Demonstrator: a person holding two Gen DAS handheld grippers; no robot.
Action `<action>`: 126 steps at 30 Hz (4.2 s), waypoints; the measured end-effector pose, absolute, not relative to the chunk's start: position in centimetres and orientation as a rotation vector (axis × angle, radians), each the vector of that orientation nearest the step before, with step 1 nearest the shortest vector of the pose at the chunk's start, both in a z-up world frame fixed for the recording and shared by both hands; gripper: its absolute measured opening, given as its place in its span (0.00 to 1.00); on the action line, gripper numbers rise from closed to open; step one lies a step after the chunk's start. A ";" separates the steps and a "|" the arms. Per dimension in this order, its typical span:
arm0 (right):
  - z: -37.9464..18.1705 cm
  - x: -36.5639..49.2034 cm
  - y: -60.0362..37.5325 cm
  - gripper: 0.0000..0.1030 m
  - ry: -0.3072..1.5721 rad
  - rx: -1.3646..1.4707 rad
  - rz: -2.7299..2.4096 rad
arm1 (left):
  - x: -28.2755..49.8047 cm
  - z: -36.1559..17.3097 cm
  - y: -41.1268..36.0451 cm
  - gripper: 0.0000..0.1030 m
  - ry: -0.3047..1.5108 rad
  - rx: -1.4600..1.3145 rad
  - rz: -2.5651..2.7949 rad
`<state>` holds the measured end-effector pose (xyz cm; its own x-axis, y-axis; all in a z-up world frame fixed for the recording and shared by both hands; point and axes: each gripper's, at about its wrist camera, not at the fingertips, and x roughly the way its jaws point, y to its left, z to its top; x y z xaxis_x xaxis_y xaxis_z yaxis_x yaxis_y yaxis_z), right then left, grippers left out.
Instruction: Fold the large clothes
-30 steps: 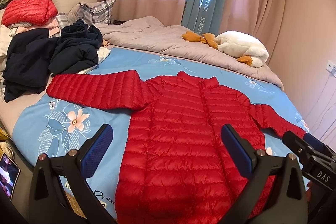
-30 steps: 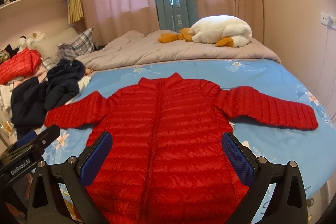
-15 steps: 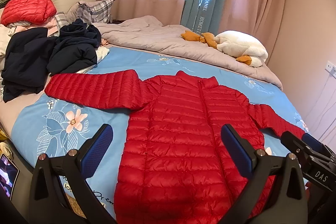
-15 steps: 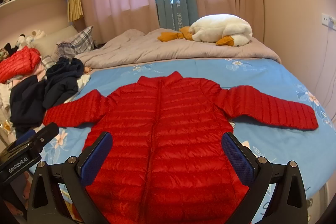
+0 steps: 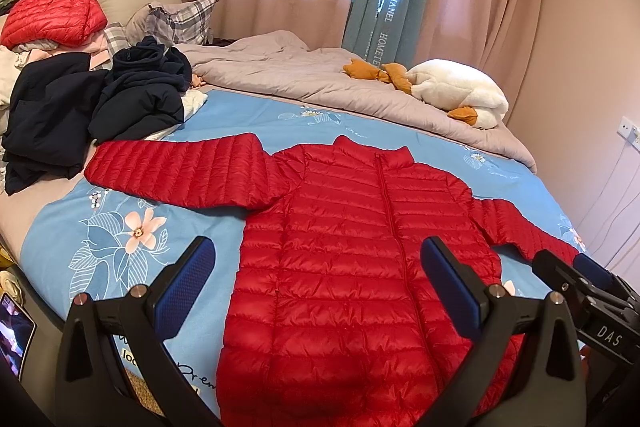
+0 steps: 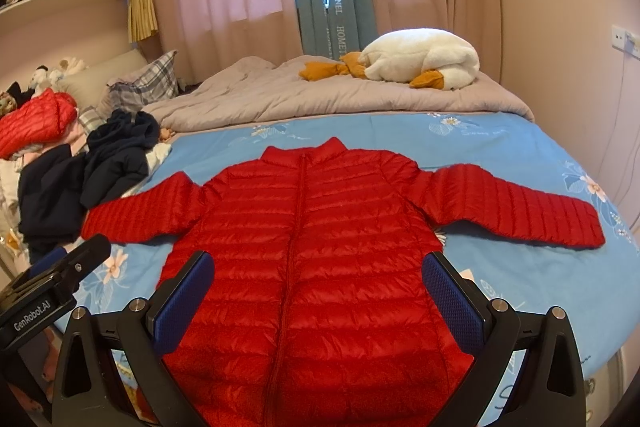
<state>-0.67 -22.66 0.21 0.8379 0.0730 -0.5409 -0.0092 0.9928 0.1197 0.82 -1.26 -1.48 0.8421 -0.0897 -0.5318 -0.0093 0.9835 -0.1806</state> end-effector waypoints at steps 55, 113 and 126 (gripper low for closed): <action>9.6 3.7 -23.4 1.00 0.362 0.025 0.156 | 6.8 7.9 -2.7 1.00 0.481 -0.240 -0.127; -11.9 4.0 -58.9 0.73 0.715 0.995 -0.696 | 9.9 -12.5 4.5 0.99 0.984 -0.306 0.048; -14.6 4.0 -61.4 0.16 0.575 1.108 -0.674 | 10.2 -14.8 4.0 0.99 1.053 -0.307 0.042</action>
